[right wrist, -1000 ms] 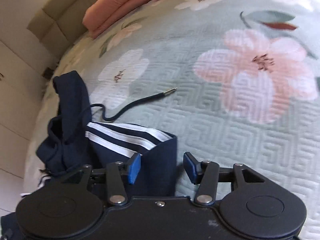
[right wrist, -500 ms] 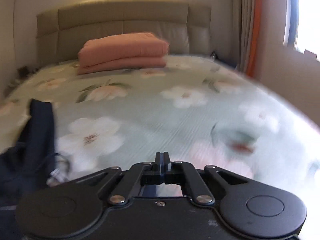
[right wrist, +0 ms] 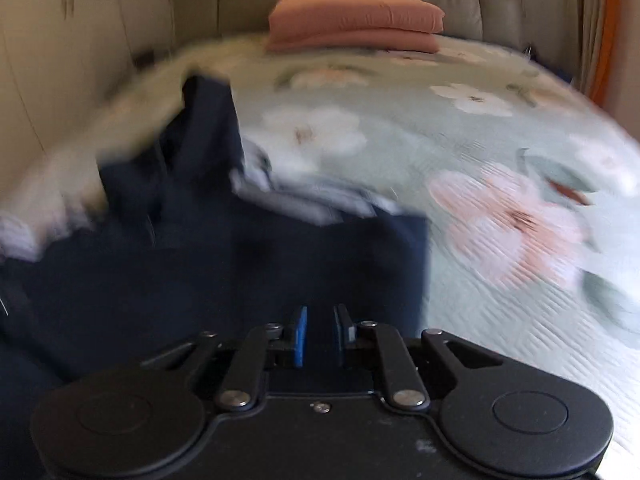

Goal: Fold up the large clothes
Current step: 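Open the right gripper to lay the sleeve on the hoodie body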

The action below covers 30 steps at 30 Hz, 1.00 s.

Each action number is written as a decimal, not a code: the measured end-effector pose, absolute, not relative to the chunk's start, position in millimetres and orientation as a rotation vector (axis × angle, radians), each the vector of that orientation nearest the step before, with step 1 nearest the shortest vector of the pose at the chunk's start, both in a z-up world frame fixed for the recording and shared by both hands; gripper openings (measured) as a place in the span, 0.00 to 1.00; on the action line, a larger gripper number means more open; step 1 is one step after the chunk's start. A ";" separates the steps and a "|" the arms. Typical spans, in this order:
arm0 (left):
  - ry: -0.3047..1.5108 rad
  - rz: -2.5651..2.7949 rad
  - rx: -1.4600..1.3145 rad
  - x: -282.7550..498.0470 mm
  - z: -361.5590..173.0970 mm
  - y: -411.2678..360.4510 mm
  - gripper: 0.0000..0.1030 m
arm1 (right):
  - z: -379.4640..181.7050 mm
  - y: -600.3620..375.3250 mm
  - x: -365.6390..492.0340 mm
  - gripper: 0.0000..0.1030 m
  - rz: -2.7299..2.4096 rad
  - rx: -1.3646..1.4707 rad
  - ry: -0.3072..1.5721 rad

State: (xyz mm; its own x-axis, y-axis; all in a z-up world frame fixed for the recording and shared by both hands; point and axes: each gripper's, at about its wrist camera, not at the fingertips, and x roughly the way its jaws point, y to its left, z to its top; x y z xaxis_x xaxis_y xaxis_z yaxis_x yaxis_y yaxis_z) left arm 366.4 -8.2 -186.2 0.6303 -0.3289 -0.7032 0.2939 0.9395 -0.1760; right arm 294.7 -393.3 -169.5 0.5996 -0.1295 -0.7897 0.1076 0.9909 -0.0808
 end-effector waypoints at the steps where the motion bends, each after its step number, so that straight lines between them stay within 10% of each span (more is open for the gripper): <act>1: 0.825 -0.359 -0.051 368.4 -189.8 -6.2 0.13 | -186.3 -395.2 285.9 0.08 -0.159 -0.064 0.955; 11: 0.743 -0.406 -0.154 385.7 -162.9 15.4 0.14 | -139.8 -366.9 272.4 0.14 -0.150 -0.030 0.827; 18: 0.867 -0.347 -0.176 377.3 -179.2 51.5 0.45 | -171.1 -341.6 293.5 0.31 -0.159 -0.040 1.013; 30: 0.838 -0.078 -0.246 358.2 -172.7 109.3 0.47 | -154.1 -320.1 266.6 0.41 -0.120 -0.017 0.991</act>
State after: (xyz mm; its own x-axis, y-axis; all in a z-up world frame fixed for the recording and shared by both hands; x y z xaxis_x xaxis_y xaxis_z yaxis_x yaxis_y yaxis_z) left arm 358.2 109.3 -172.7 0.6682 -0.1653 -0.7253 -0.0279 0.9687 -0.2466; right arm 266.6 -320.1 -154.1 0.5415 -0.1089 -0.8336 0.0936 0.9932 -0.0690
